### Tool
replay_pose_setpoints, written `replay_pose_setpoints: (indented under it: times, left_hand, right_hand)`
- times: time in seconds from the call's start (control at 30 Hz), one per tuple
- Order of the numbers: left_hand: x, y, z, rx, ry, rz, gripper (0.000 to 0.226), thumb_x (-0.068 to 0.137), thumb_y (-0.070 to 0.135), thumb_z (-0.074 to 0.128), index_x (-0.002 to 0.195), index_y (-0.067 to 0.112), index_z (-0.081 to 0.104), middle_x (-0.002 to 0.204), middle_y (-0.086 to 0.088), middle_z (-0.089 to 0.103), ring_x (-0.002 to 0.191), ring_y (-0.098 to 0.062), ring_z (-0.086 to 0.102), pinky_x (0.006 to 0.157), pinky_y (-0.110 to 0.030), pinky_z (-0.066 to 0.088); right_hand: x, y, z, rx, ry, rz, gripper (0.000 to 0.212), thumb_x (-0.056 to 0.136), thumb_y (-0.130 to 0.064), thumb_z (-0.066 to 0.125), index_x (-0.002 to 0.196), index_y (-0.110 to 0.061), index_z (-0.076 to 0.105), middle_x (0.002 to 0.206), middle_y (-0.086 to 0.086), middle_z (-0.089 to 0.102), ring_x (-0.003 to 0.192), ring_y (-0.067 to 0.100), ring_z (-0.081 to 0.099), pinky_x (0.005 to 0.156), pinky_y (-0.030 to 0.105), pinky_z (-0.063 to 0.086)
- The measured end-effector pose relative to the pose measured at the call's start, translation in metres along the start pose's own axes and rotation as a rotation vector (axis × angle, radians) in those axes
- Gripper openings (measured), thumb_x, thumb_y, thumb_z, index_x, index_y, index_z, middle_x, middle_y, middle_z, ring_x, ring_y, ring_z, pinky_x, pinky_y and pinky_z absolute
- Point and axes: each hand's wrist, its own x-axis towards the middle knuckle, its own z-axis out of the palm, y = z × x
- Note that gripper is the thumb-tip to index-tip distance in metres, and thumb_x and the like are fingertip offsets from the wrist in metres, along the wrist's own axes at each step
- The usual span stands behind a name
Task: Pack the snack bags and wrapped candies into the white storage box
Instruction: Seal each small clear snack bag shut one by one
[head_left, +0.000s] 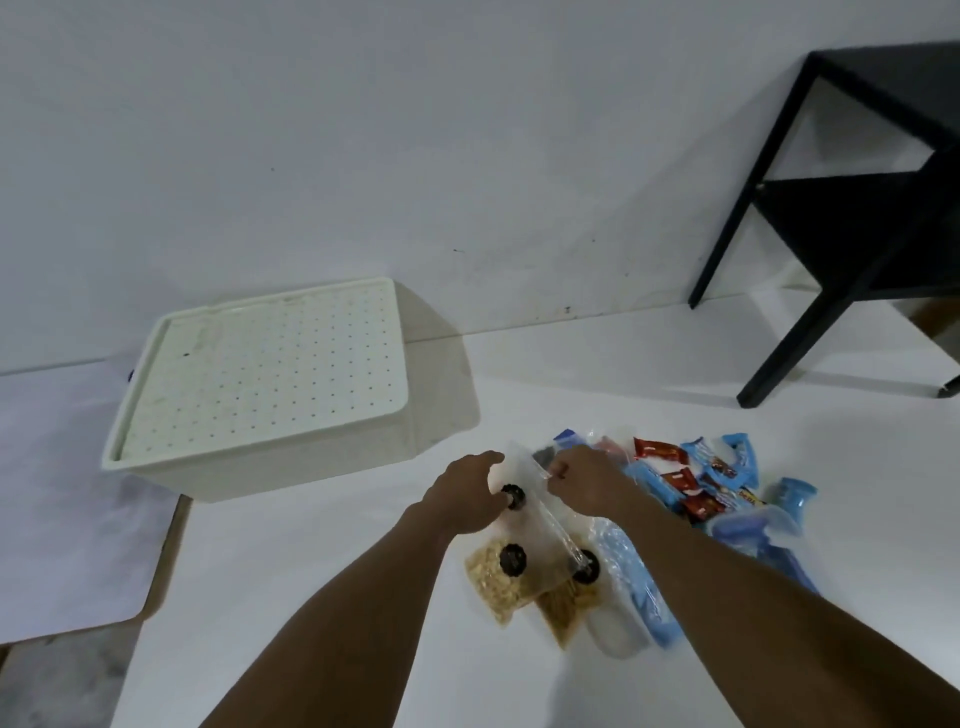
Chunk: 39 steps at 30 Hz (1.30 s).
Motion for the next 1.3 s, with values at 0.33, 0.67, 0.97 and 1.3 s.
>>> replay_pose_setpoints:
  times: [0.33, 0.67, 0.97, 1.3]
  left_hand:
    - [0.019, 0.018, -0.073, -0.228, 0.214, 0.175, 0.06, 0.083, 0.036, 0.078, 0.137, 0.029, 0.052, 0.13, 0.002, 0.061, 0.115, -0.019, 0.059, 0.102, -0.034, 0.047]
    - [0.012, 0.022, -0.124, -0.699, 0.182, 0.232, 0.022, 0.086, 0.023, 0.077, 0.09, 0.002, 0.072, 0.082, -0.003, 0.074, 0.076, -0.014, 0.066, 0.063, -0.018, 0.05]
    - [0.002, 0.017, -0.142, -0.934, 0.092, 0.177, 0.02, 0.087, 0.016, 0.074, 0.072, 0.019, 0.061, 0.093, -0.006, 0.075, 0.096, -0.018, 0.069, 0.099, -0.042, 0.05]
    - [0.004, 0.021, -0.153, -1.289, 0.192, 0.108, 0.01, 0.087, 0.016, 0.074, 0.08, 0.016, 0.067, 0.089, -0.003, 0.074, 0.083, -0.02, 0.073, 0.074, -0.031, 0.045]
  right_hand:
    - [-0.003, -0.054, -0.098, -0.131, -0.056, -0.195, 0.002, 0.091, -0.022, 0.066, 0.089, -0.021, 0.066, 0.093, -0.001, 0.065, 0.086, 0.021, 0.066, 0.08, 0.03, 0.051]
    - [-0.012, -0.07, -0.142, 0.392, 0.117, -0.169, 0.017, 0.09, -0.024, 0.071, 0.098, -0.009, 0.073, 0.092, 0.006, 0.071, 0.079, 0.015, 0.062, 0.067, 0.027, 0.051]
    - [-0.002, -0.083, -0.126, 0.692, 0.095, -0.196, 0.007, 0.092, -0.02, 0.069, 0.094, -0.014, 0.072, 0.101, 0.006, 0.074, 0.095, 0.013, 0.067, 0.08, 0.029, 0.052]
    - [0.001, -0.101, -0.131, 1.006, 0.152, -0.273, 0.023, 0.087, -0.021, 0.075, 0.101, -0.003, 0.073, 0.093, 0.009, 0.076, 0.091, 0.02, 0.074, 0.079, 0.033, 0.053]
